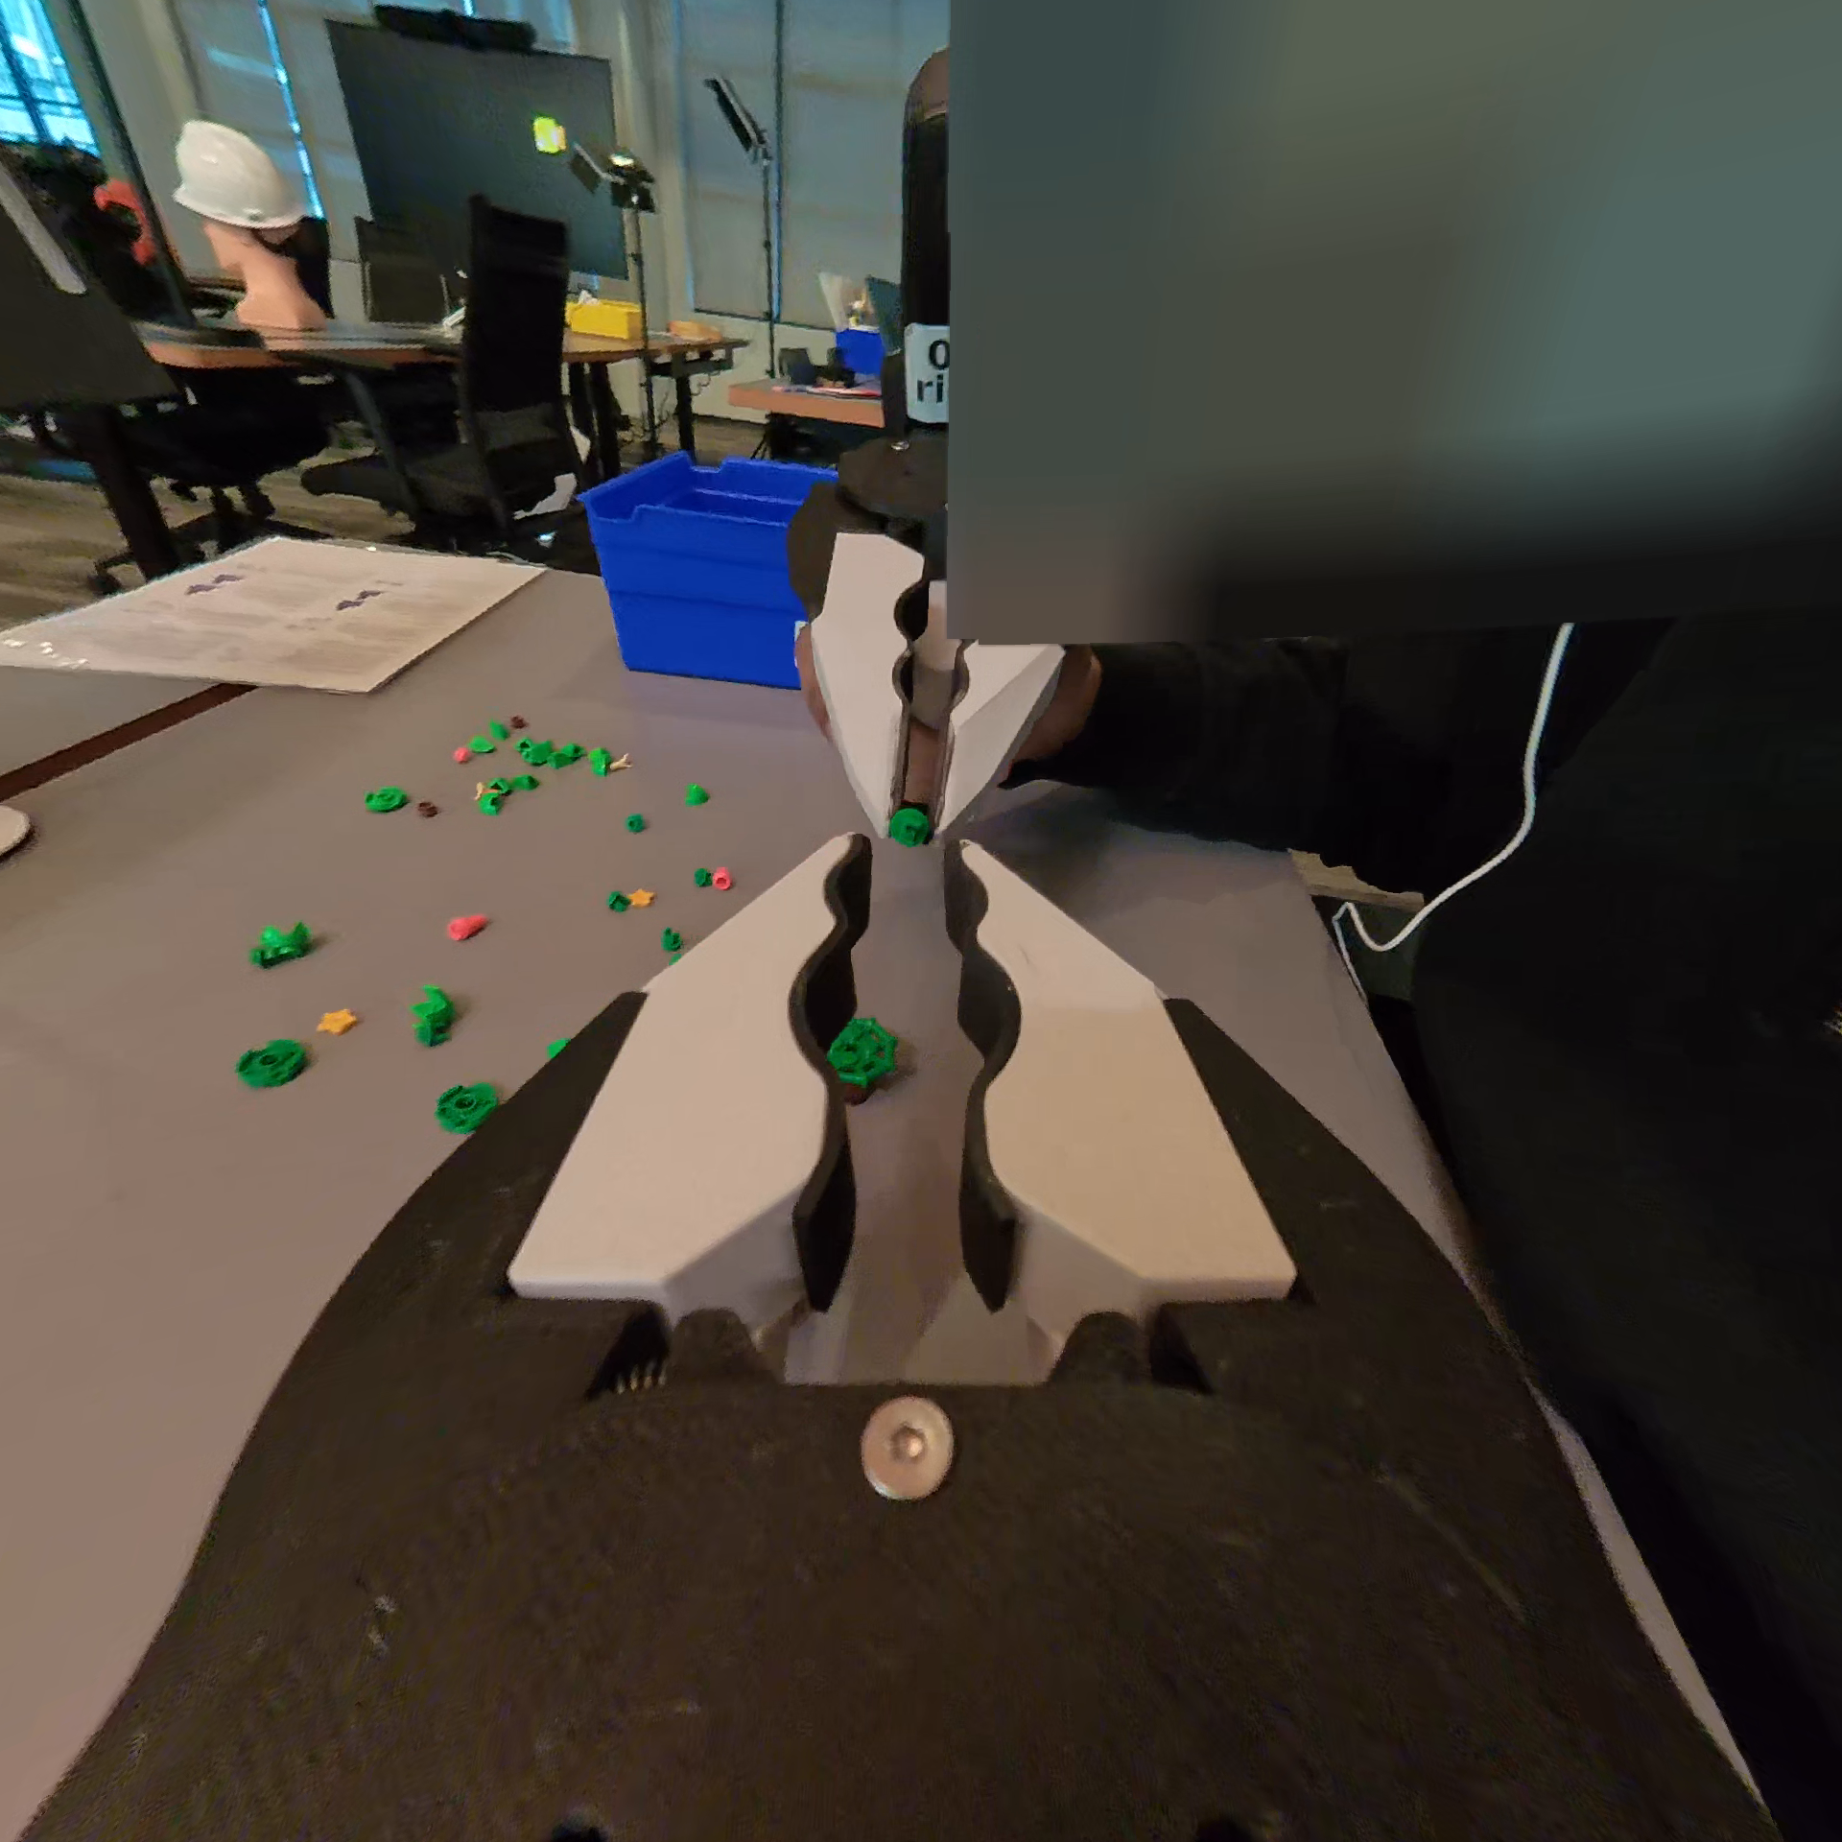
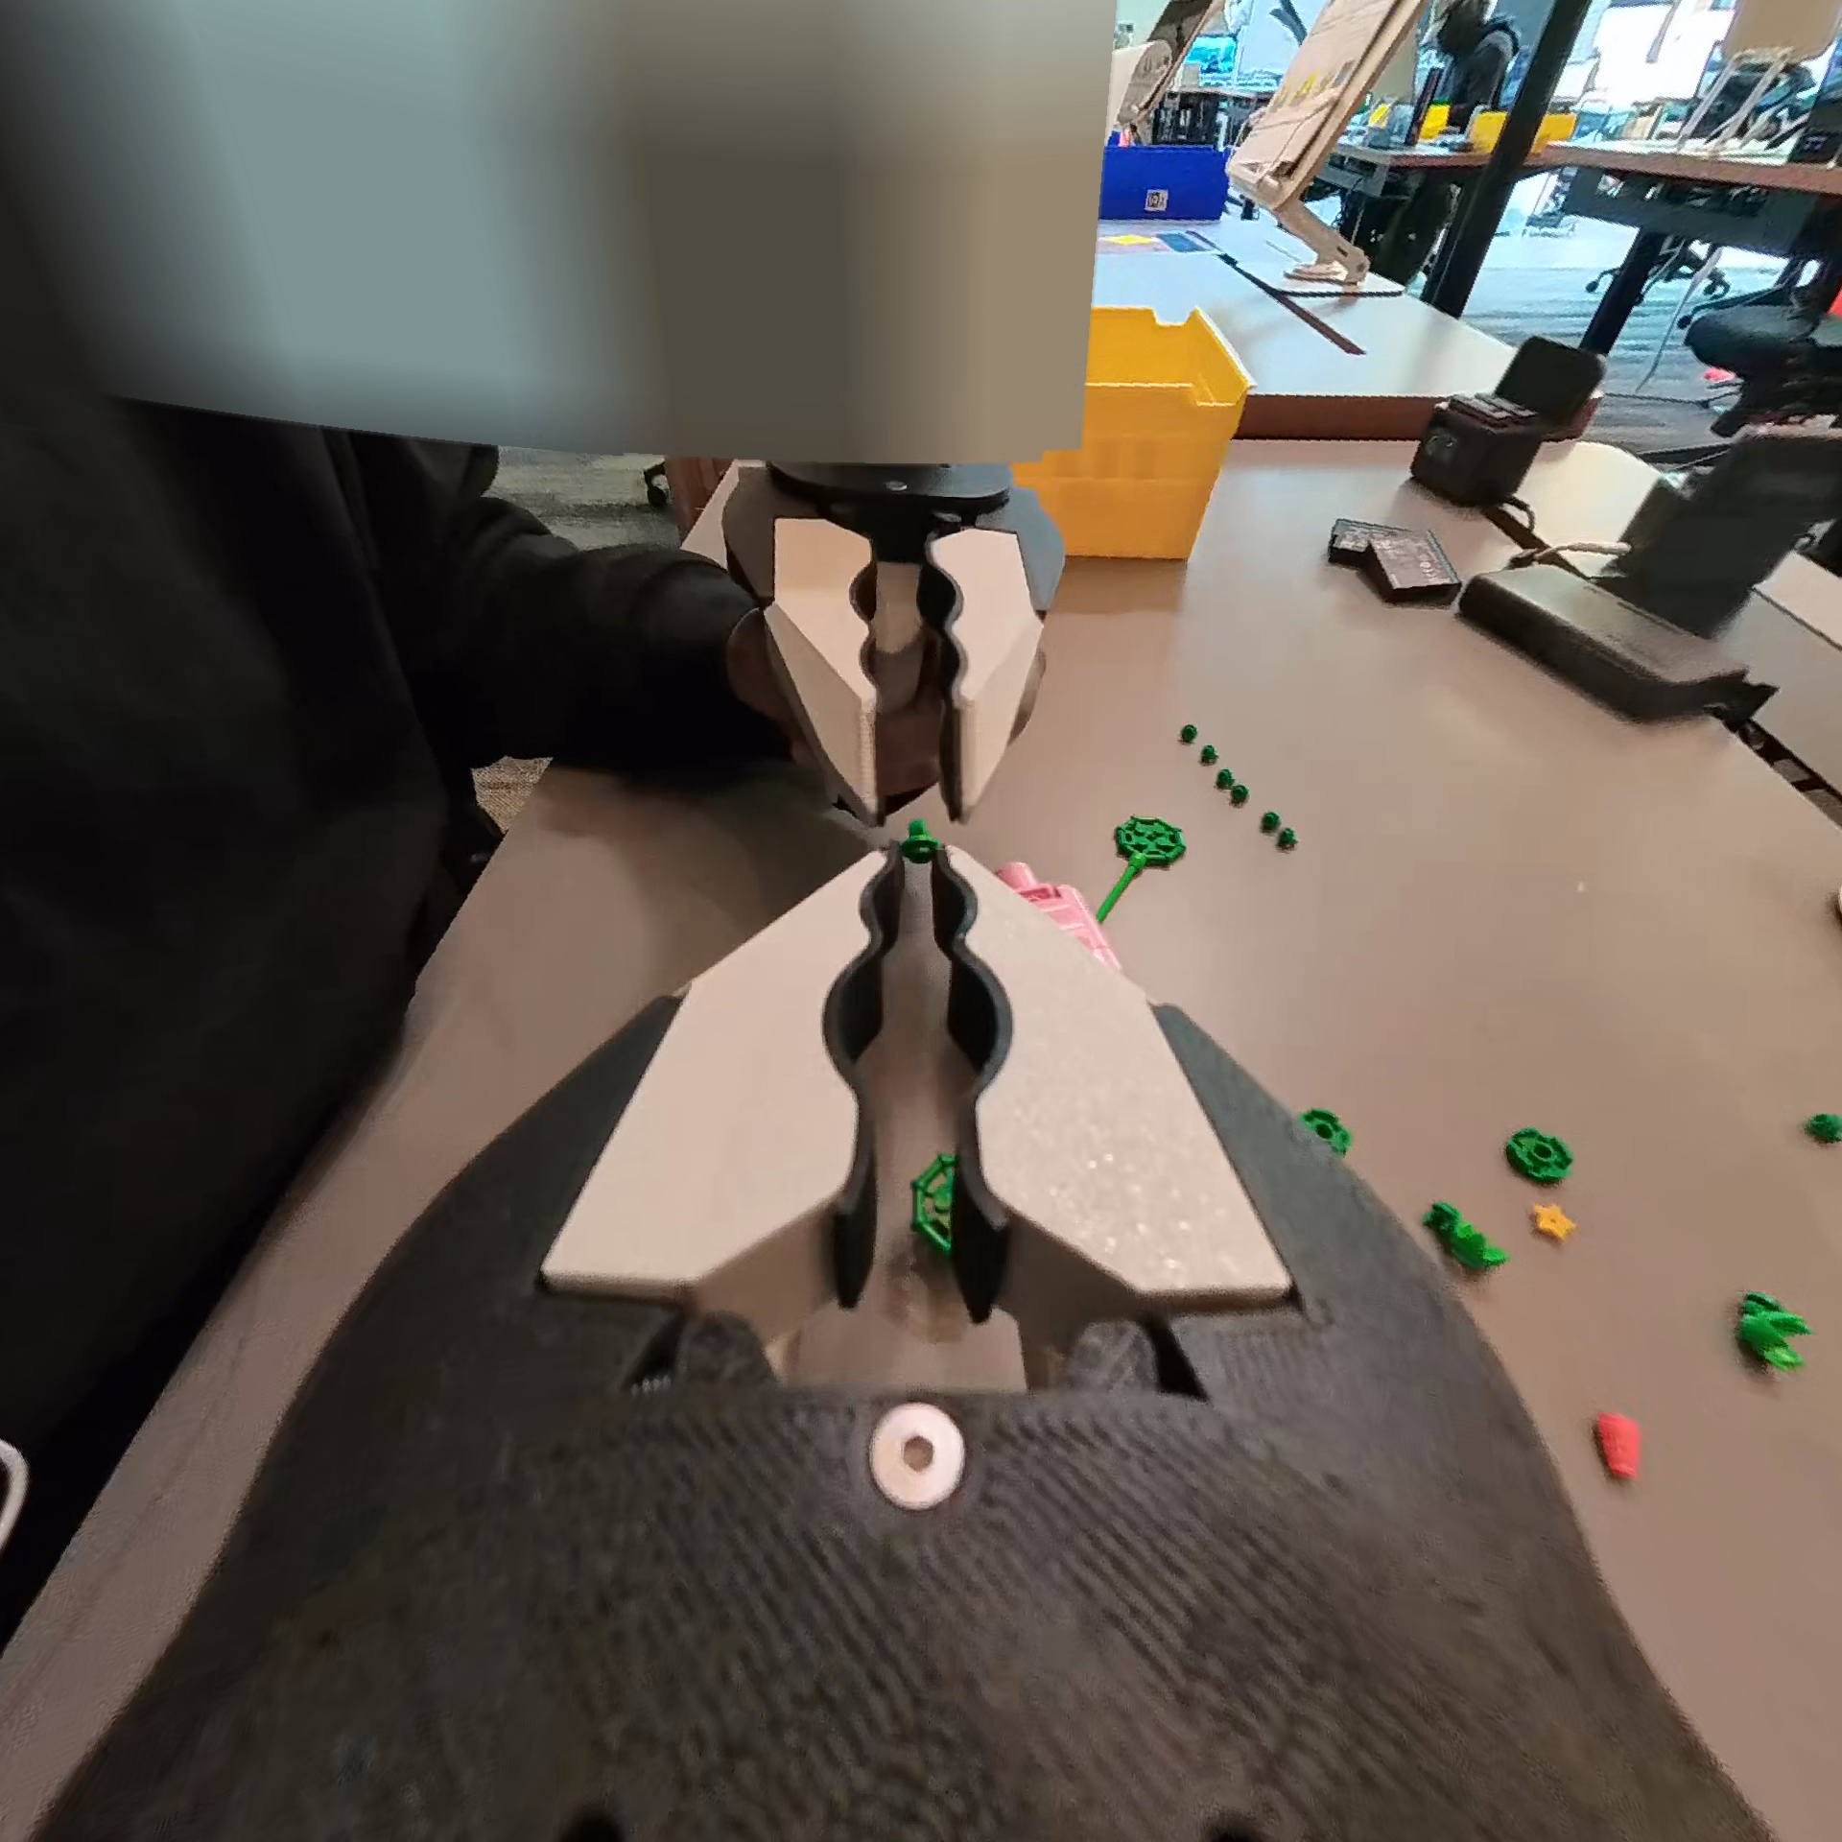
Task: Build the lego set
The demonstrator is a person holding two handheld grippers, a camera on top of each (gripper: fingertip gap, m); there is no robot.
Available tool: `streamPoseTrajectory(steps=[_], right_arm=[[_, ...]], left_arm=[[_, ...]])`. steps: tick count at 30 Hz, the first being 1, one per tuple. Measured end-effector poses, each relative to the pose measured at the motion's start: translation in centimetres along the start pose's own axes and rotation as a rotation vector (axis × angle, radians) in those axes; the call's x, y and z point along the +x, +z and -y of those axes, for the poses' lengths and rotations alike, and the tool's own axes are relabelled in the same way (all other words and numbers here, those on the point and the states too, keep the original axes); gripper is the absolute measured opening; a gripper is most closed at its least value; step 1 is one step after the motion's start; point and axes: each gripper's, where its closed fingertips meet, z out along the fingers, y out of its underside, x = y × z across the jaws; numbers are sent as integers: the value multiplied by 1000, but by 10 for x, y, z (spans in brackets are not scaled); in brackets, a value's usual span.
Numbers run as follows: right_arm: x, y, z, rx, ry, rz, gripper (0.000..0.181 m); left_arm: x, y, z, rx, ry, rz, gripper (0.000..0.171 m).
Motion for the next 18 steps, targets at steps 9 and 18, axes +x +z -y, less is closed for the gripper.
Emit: streamPoseTrajectory(steps=[9,18], right_arm=[[-4,3,-3,-22,-1,7,4],[-5,5,-3,-25,8,6,4]], left_arm=[[5,3,-4,-30,0,-25,2],[5,3,-4,-29,7,-21,0]])
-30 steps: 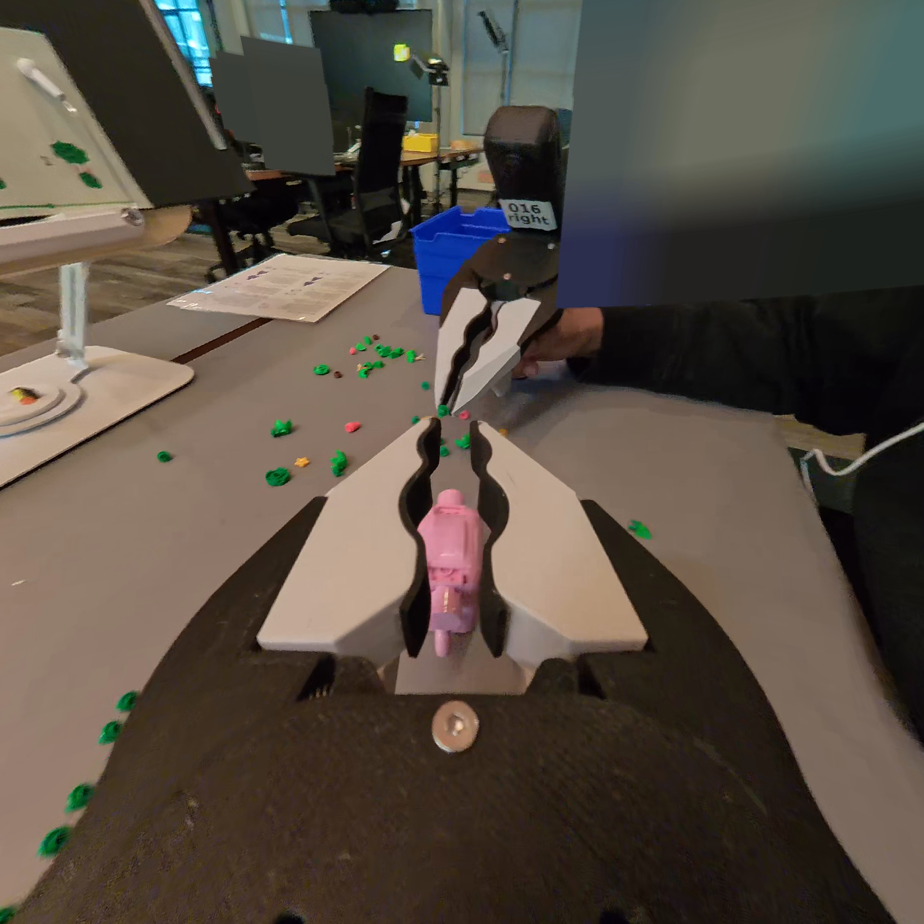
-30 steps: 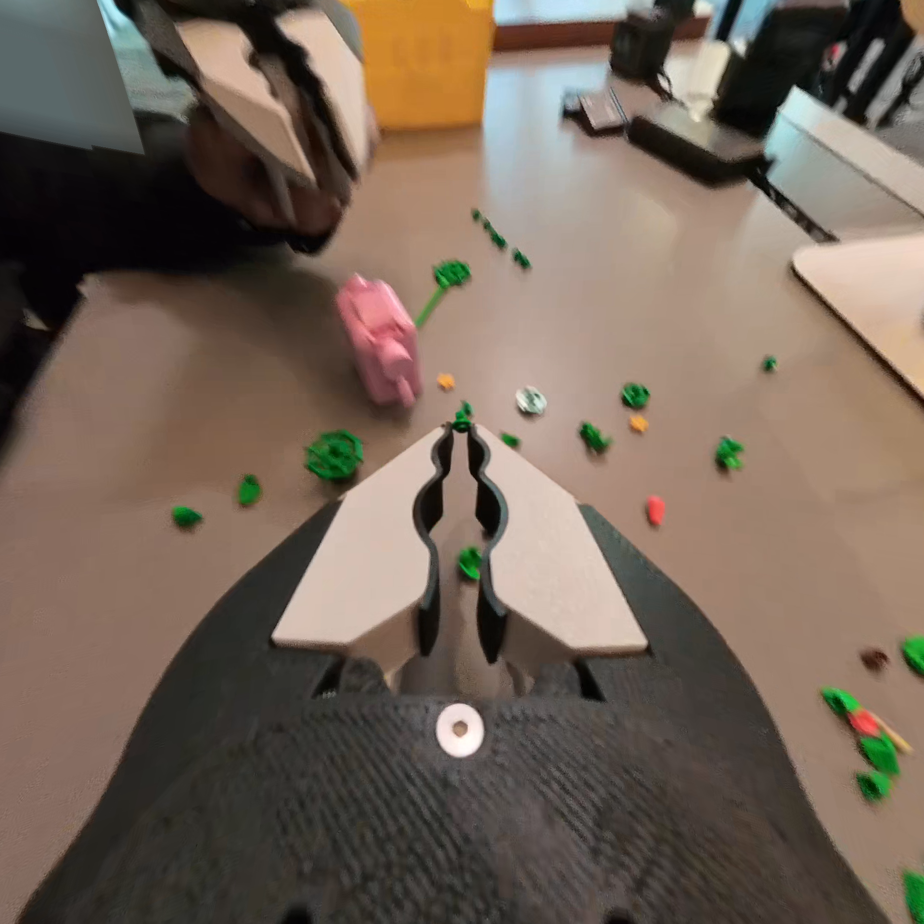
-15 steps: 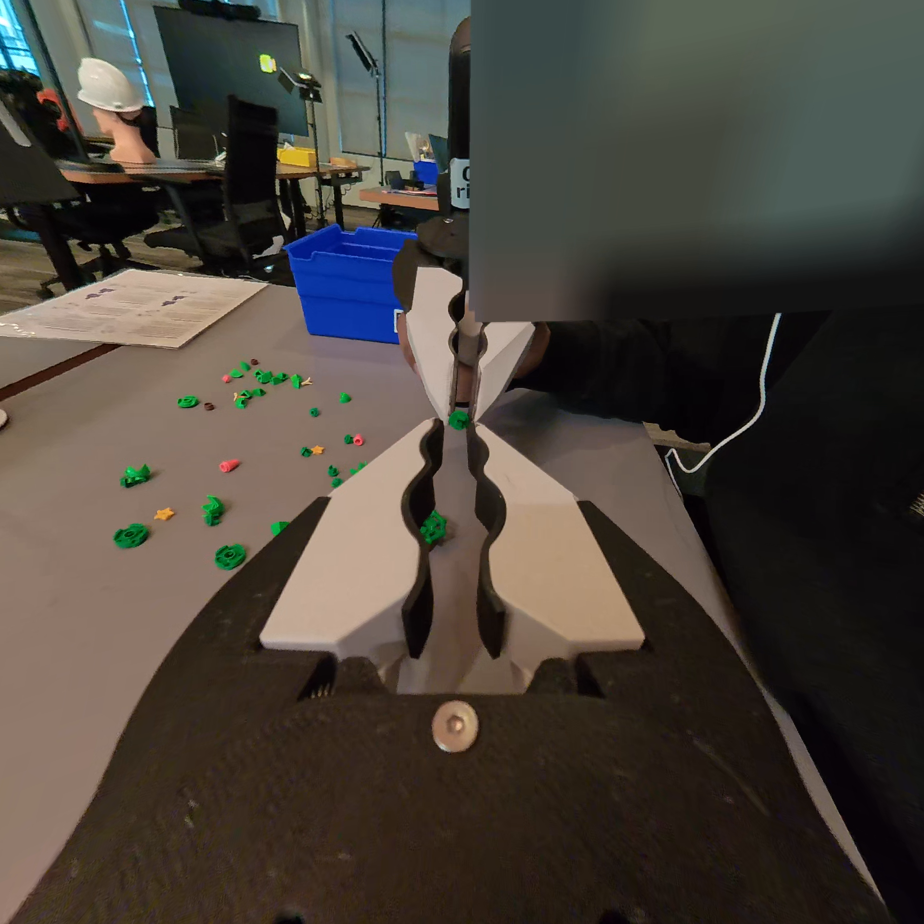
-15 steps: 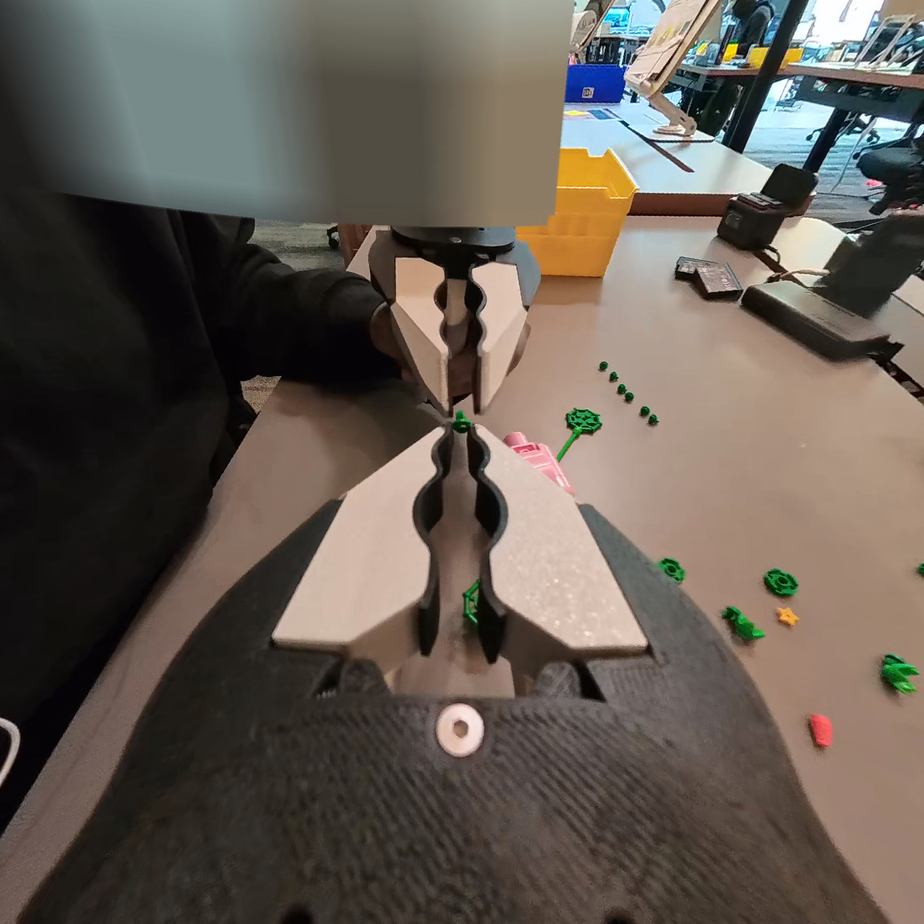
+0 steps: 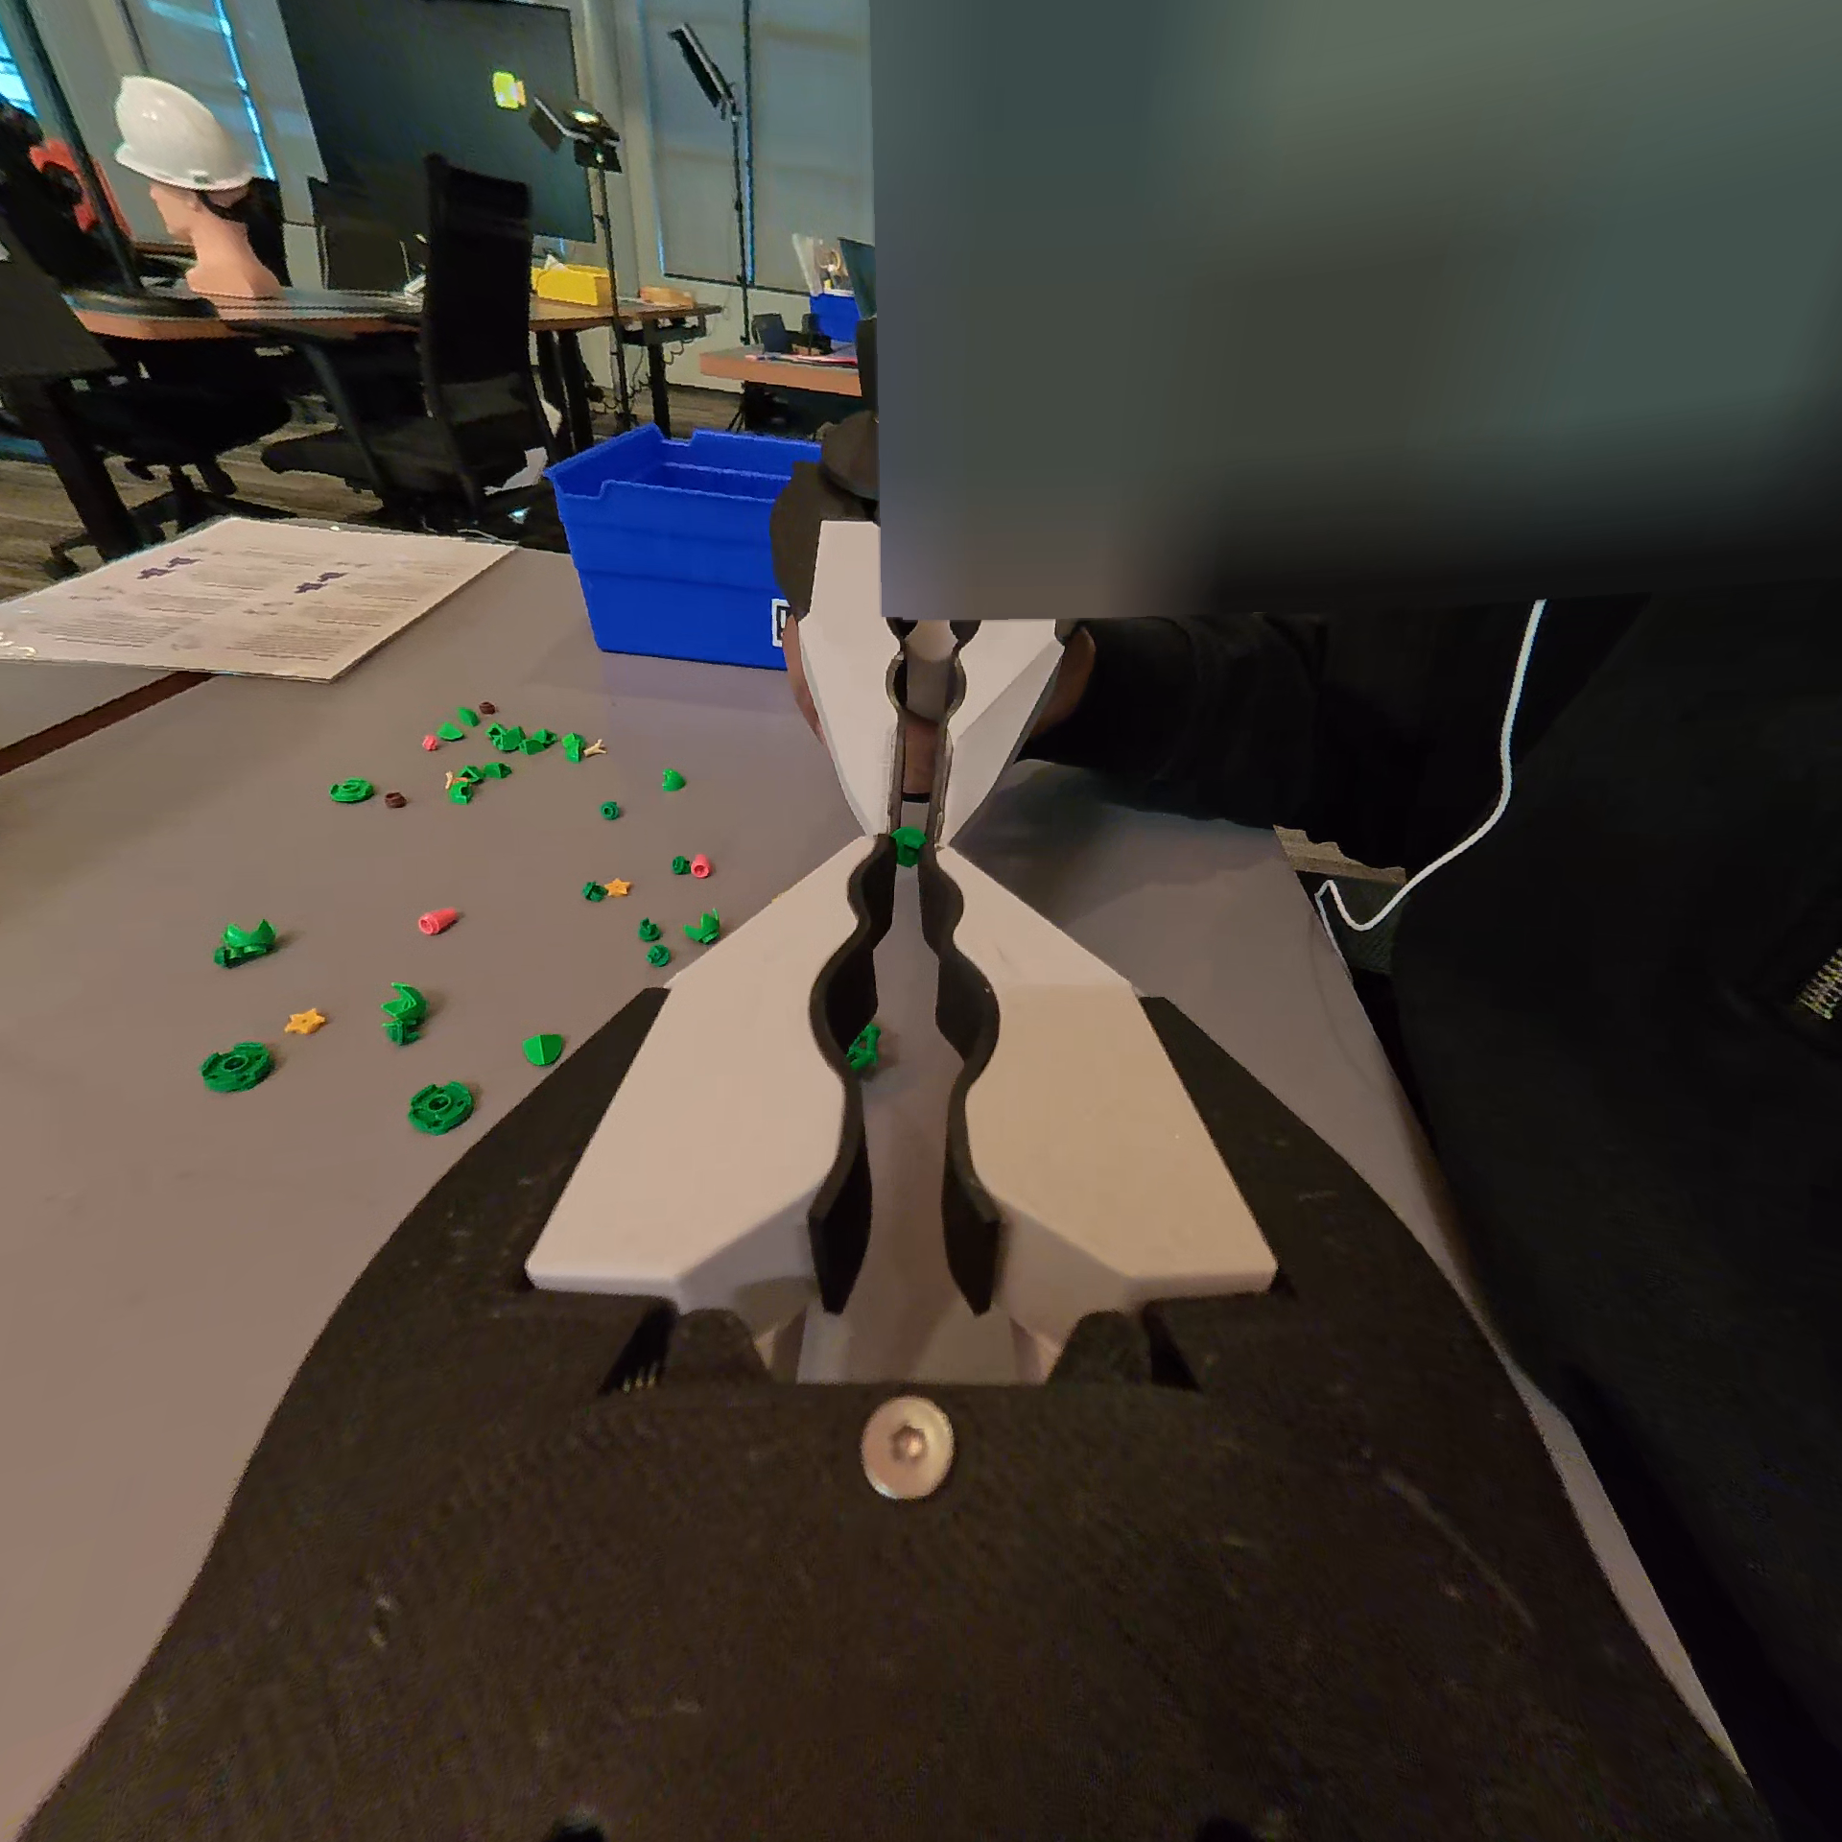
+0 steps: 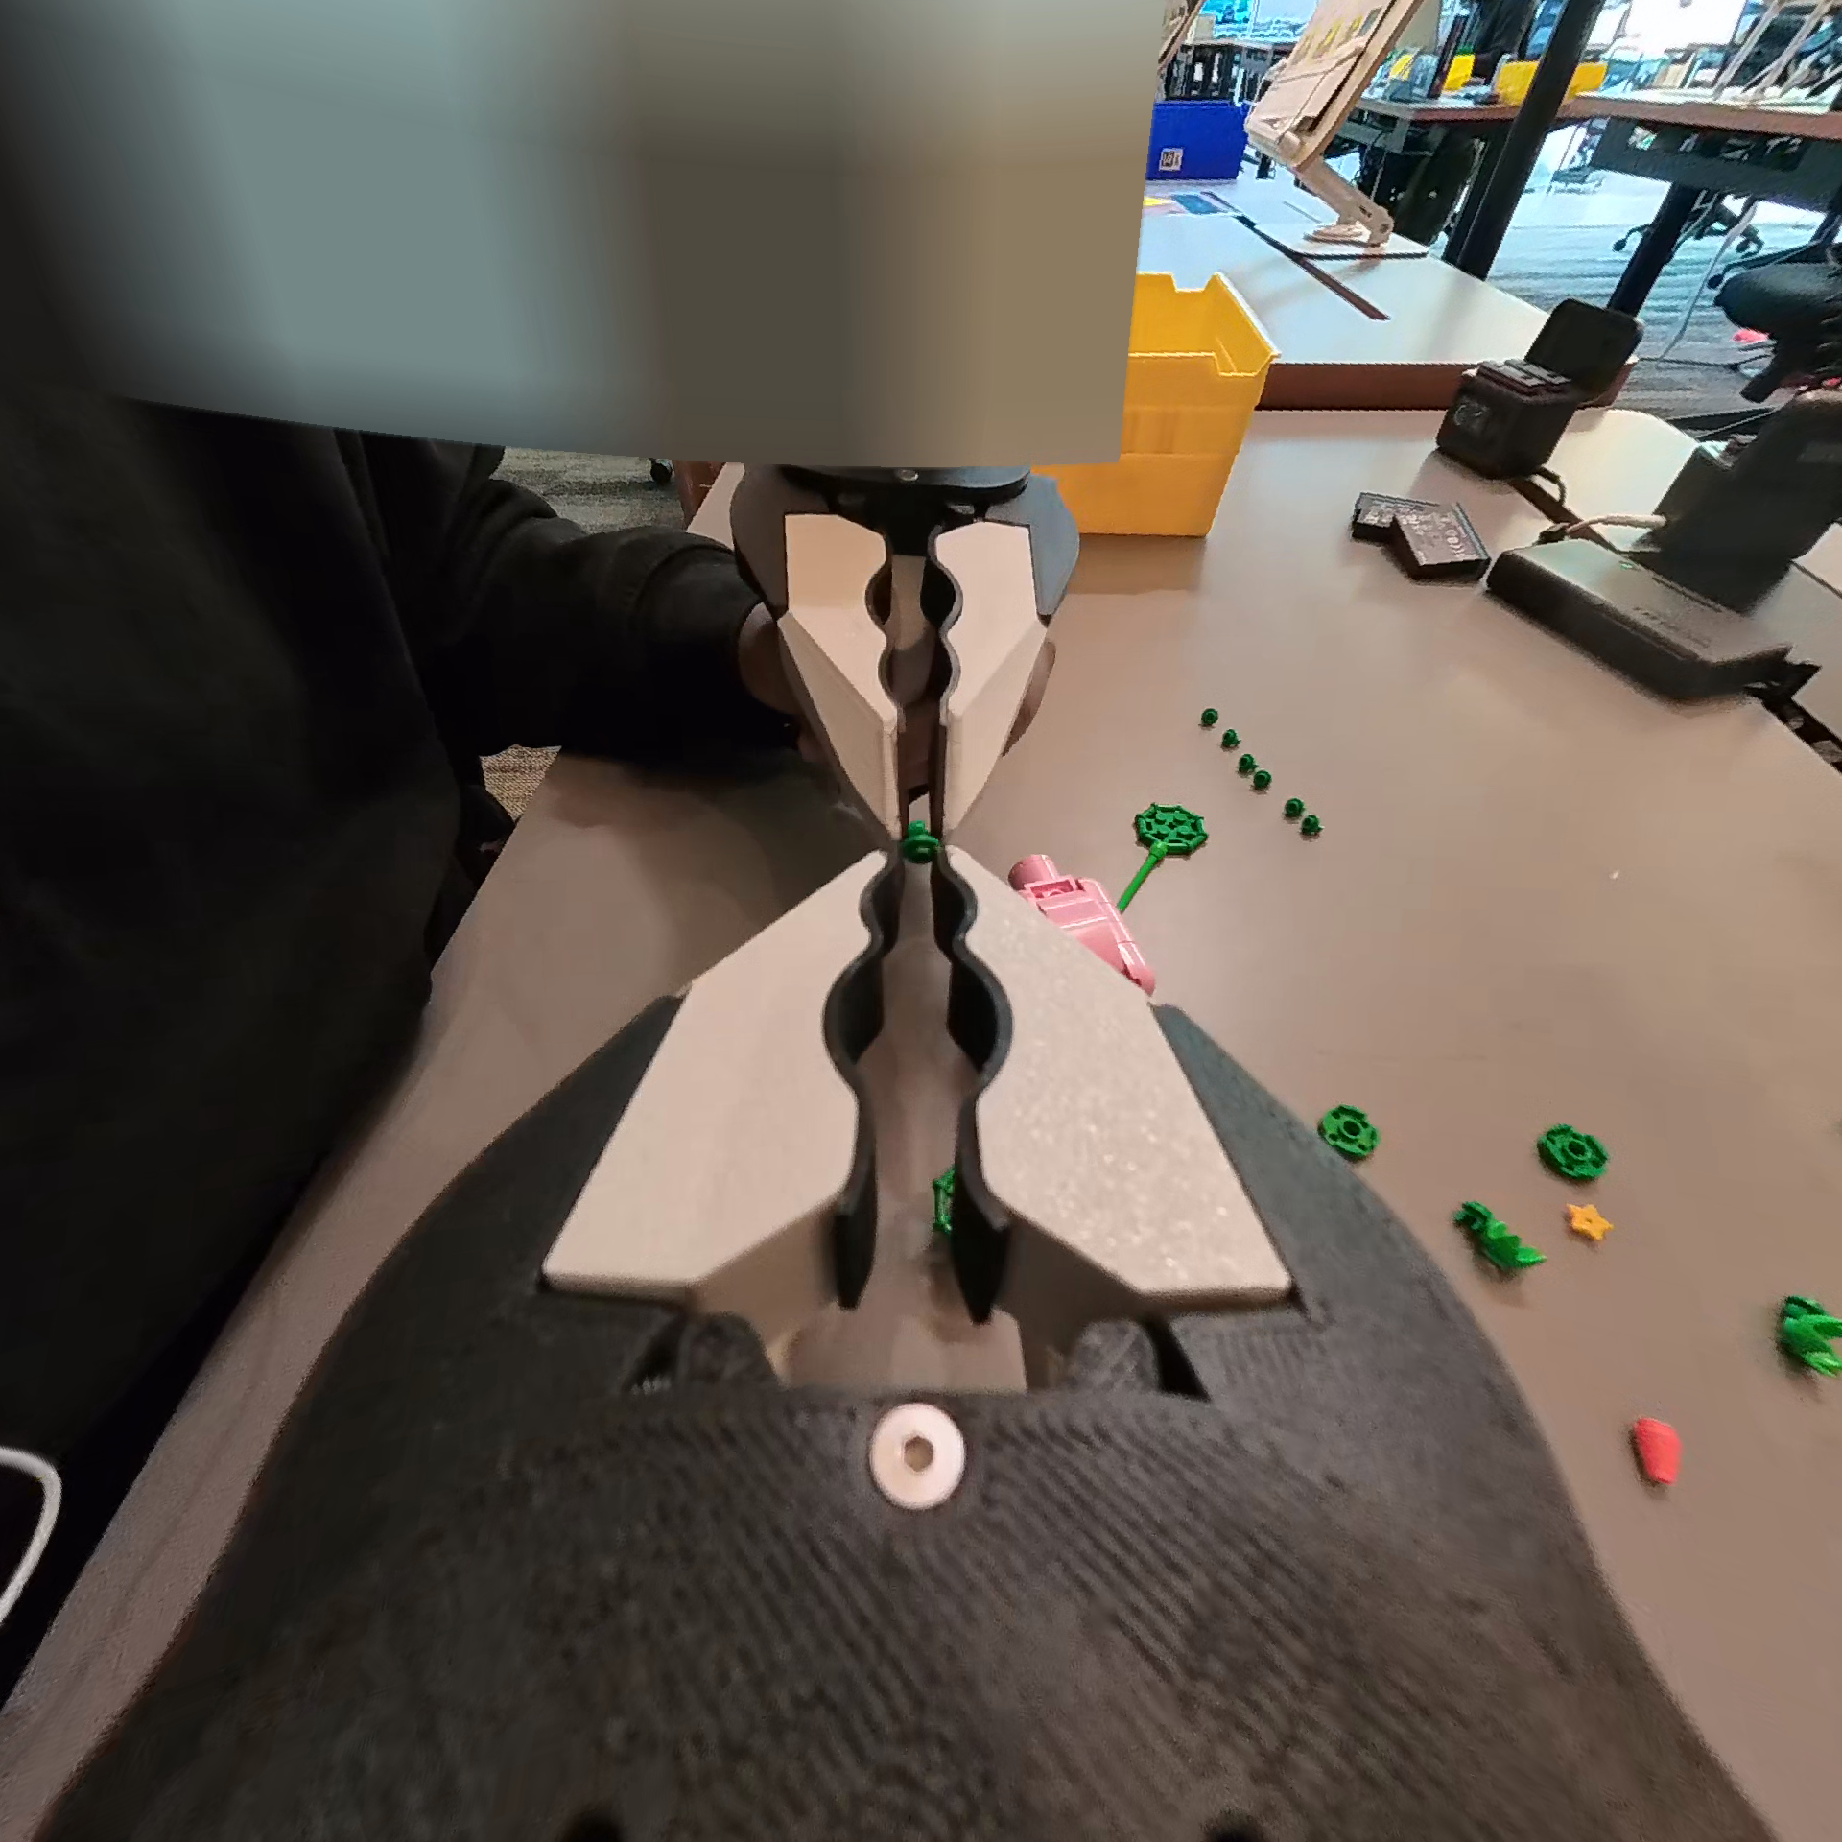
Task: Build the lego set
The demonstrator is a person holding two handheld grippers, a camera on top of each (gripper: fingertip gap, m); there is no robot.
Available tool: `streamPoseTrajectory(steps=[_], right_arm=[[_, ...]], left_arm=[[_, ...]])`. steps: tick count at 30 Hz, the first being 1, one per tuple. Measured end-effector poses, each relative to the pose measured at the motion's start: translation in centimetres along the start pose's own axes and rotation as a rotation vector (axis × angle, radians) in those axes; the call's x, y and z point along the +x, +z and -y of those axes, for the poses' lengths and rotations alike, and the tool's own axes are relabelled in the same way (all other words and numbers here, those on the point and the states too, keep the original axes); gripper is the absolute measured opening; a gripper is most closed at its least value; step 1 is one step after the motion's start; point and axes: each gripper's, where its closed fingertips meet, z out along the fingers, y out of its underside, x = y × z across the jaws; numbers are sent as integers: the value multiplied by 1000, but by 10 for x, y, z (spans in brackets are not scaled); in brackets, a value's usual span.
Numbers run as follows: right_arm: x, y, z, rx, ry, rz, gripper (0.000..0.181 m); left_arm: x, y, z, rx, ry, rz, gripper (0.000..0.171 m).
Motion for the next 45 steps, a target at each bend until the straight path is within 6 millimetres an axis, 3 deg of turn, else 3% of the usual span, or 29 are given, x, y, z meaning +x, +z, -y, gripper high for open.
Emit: streamPoseTrajectory(steps=[15,22,24,26,29,32,35,37,45], right_arm=[[3,2,-1,26,90,29,6],[8,-1,8,64,-15,-73,15],[11,-2,9,71,-49,-117,16],[18,-5,6,60,-65,-158,17],[27,-7,5,65,-54,-200,19],[25,-1,14,92,-100,-233,22],[13,9,22,64,-285,-289,23],[6,13,28,47,-420,-342,20],[-1,17,26,11,-557,-382,8]], left_arm=[[-1,-1,-4,-38,16,21,0],[-15,-10,-2,-31,-22,73,0],[-31,-26,2,-34,32,171,0],[-59,-57,8,-13,75,317,0],[-76,-89,12,63,-16,330,0],[-56,-73,19,140,-98,189,0],[-24,-44,26,222,-340,-64,0],[-11,-35,28,259,-507,-215,0],[3,-26,19,217,-667,-366,0]])
